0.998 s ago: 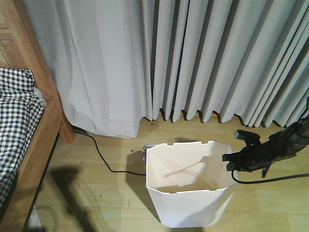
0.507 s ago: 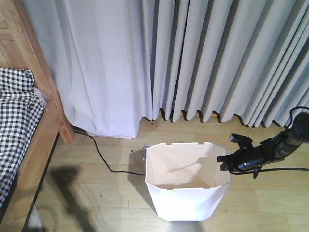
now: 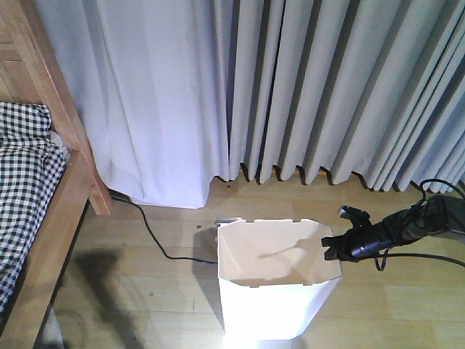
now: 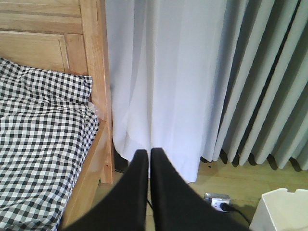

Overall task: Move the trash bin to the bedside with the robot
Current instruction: 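Lower the bin onto the floor beside the bed, then open the right gripper and withdraw it from the bin rim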

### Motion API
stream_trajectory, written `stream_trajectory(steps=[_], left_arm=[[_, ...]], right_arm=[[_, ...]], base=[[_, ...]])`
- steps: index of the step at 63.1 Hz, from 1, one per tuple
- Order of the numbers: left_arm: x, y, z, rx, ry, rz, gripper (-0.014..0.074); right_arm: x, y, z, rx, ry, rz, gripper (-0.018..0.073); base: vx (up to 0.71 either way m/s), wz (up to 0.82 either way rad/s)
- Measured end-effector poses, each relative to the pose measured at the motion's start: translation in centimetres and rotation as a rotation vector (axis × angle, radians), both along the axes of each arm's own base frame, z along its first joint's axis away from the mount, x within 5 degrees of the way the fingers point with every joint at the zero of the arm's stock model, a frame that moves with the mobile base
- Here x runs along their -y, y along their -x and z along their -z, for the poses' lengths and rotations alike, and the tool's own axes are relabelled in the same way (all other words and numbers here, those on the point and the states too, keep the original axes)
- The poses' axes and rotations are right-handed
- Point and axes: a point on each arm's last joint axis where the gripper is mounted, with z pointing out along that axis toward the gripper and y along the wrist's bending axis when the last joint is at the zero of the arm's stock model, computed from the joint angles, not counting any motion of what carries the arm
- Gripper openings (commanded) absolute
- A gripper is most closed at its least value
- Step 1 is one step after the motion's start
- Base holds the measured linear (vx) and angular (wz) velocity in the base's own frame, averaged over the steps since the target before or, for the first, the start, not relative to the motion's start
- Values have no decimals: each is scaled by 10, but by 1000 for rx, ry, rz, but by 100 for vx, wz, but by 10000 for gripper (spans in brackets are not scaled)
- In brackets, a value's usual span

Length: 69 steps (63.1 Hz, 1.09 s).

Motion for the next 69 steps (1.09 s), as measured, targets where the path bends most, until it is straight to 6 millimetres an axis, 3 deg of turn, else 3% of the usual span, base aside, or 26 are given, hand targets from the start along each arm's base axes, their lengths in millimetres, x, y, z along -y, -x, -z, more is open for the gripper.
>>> stream_trajectory(steps=[22, 38, 49, 69], left_arm=[[0, 0, 0, 0, 0, 0, -6], [0, 0, 0, 0, 0, 0, -6], [0, 0, 0, 0, 0, 0, -6], [0, 0, 0, 0, 0, 0, -6]], right_arm=[[1, -6, 3, -19, -22, 15, 34], [1, -5, 3, -22, -21, 12, 111], [1, -5, 3, -24, -25, 11, 223], [-3, -5, 0, -43, -76, 36, 515]], base=[[0, 0], [0, 0], [0, 0], [0, 0]])
